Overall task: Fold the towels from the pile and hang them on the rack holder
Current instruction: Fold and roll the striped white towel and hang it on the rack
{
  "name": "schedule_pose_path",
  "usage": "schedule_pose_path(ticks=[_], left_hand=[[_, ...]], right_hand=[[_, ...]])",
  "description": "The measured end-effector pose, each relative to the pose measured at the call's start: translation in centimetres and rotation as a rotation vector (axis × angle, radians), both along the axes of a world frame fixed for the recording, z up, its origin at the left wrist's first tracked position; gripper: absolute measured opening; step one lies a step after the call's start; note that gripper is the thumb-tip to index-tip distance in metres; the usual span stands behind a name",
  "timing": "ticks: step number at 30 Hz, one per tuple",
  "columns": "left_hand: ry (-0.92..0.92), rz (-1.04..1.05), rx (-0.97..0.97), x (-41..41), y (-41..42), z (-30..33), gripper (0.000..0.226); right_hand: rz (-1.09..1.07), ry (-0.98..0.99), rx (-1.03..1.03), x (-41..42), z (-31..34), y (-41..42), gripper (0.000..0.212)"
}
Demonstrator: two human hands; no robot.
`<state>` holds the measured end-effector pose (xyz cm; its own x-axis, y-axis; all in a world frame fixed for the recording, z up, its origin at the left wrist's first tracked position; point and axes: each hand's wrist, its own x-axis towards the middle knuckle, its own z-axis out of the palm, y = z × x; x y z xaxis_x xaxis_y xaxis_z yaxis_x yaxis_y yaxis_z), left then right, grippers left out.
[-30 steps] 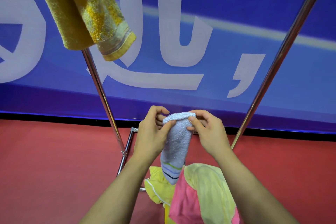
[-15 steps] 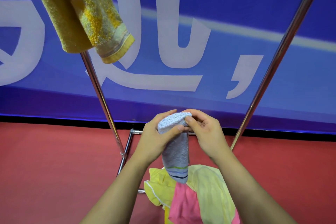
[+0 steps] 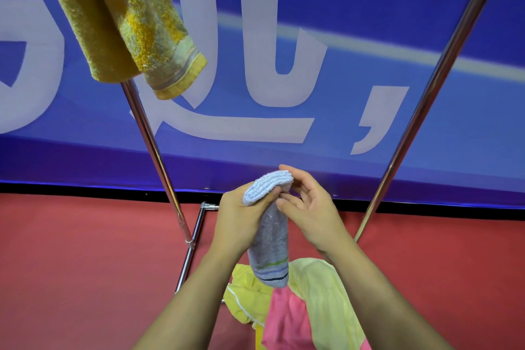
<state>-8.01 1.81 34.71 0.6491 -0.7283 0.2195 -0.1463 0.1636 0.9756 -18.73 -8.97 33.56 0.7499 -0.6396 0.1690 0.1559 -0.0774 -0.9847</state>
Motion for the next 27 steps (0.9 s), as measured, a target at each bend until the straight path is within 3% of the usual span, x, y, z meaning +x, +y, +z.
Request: schedule_pose_path(ticks=[6,14,18,21,24,27], left_hand=[[-0.022,-0.003,0.043,0.0,0.2,0.6,0.014],[-0.066,-0.035,0.062,0.0,0.7,1.7,0.010],[-0.021,0.011,0.026,0.3,0.8,2.5,0.010],[-0.021,0.027,0.032,0.5,0.6,3.1,0.011],[-0.002,0.021,0.012,0.7,0.4,4.0,0.006],[-0.008,0.025,-0.001,1.1,0.4,4.6,0.004]], right_hand=[[-0.021,0.135,-0.155,0.5,-1.0,-0.6,0.075],[-0.010,0.188,-0.044,0.3,-2.3,-0.4,0.016],[-0.066,0.226,0.017,0.2,-4.5,0.7,0.041],[-0.078,0.247,0.132,-0.2,-6.4,1.5,0.037],[-0.056,0.297,0.219,-0.2,-8.4,2.2,0.055],[0.004,0.358,0.267,-0.5,-10.1,2.5,0.026]])
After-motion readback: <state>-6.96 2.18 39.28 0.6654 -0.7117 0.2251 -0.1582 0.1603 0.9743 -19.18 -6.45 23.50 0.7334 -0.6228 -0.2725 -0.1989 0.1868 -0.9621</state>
